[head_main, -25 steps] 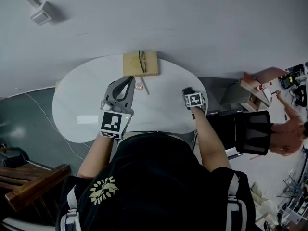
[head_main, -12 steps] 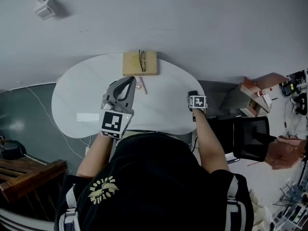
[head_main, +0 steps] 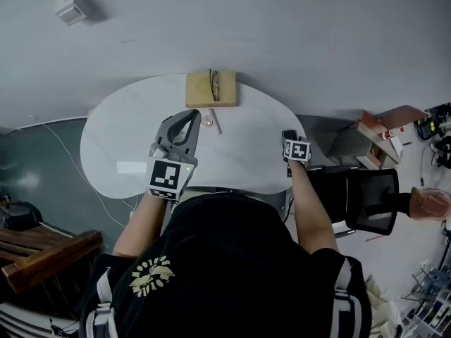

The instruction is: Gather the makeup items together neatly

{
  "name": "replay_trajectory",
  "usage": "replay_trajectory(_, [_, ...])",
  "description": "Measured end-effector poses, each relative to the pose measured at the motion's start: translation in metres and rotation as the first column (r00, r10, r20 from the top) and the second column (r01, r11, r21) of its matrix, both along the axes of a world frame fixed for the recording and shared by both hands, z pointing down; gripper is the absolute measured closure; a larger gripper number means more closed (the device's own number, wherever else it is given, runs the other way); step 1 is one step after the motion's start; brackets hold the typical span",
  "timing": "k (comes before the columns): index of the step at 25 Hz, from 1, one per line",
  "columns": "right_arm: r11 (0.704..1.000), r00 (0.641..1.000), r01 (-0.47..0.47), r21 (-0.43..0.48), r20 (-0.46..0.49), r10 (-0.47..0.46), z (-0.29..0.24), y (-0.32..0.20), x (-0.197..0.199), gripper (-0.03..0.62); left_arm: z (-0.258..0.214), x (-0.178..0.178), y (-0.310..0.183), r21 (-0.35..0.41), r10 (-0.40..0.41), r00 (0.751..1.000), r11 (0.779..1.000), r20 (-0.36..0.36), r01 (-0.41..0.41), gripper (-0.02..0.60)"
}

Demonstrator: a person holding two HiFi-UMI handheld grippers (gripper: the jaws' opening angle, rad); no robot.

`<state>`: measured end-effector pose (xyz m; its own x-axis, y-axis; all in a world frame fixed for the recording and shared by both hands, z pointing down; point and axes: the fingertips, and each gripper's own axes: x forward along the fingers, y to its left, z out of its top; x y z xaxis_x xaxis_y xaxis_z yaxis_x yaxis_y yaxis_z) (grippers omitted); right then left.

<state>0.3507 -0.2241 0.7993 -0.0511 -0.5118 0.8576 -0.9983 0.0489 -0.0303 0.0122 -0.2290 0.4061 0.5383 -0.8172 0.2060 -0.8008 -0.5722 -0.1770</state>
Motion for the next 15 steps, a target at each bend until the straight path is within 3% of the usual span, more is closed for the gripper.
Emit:
replay_trajectory(7, [0.998,0.999,0.042,0.051,-0.026,-0.041,-0.025,-0.004,-0.022,0.299,-0.002,-0.014,-0.006,0.002,0.019,1.000,1.000,-0.017,-0.019,0.559])
replay_trajectory(15, [0.993,0.996,0.094,0.068,-0.001,-0.094,-0.036,-0.022,-0.074,0.299,-0.007,-0.040,-0.010,0.009,0.021,0.999,1.000,-0.030,-0.020,0.559])
